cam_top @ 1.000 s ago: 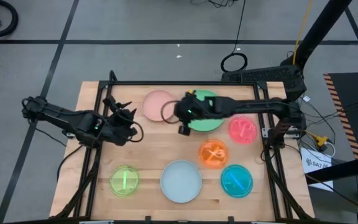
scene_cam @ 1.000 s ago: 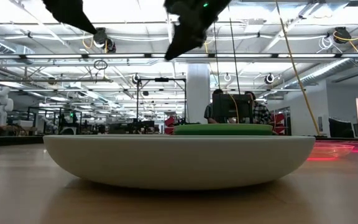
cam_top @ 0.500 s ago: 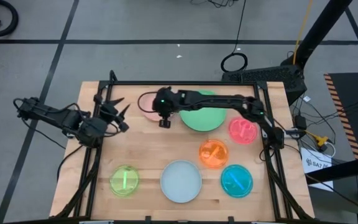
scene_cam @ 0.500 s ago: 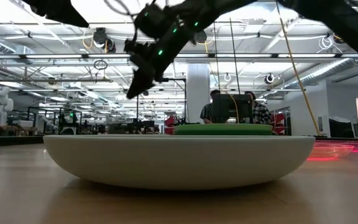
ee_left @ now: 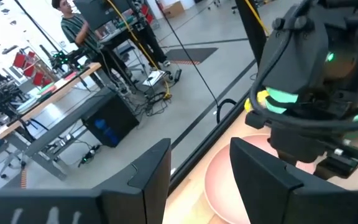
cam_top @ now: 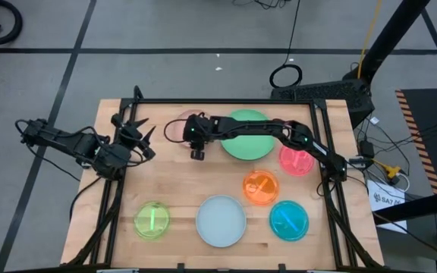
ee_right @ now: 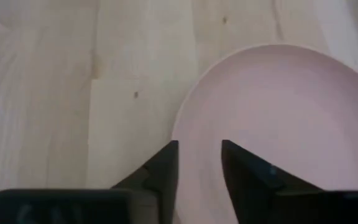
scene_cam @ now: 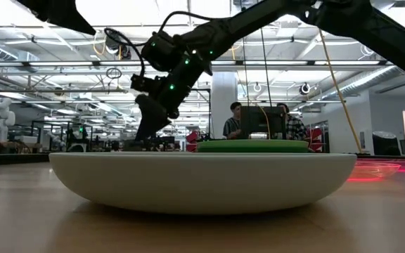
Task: Stack plastic plates
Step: Stack the light orange plate on top of the green plate
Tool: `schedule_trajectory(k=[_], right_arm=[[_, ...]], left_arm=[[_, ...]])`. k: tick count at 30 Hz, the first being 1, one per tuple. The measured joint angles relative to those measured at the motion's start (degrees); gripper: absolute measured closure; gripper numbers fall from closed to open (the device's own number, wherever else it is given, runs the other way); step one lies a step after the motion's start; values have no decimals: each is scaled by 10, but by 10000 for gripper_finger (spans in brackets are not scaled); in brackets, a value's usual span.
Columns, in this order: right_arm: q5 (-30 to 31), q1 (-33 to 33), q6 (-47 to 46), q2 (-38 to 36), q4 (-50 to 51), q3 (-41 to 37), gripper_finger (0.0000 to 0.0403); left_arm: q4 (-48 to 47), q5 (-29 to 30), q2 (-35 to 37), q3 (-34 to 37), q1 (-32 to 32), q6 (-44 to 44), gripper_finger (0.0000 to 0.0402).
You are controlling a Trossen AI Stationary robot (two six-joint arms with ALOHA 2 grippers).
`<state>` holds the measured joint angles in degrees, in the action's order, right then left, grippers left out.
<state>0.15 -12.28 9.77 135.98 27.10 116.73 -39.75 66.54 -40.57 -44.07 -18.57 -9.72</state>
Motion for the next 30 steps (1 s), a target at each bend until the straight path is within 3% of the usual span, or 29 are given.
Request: schedule_trajectory(k=[7, 14, 18, 30], right_arm=[[-1, -1, -12, 29, -19, 0, 218], [0, -3, -16, 46, -28, -1, 218], [-2, -6, -16, 53, -41, -1, 245], [10, -1, 33, 52, -72, -1, 390]], left_arm=[[0, 1, 0, 0, 0, 0, 229], [-1, 1, 0, 0, 1, 0, 229], [-1, 1, 0, 0, 1, 0, 229], [-4, 1, 0, 0, 1, -3, 229]])
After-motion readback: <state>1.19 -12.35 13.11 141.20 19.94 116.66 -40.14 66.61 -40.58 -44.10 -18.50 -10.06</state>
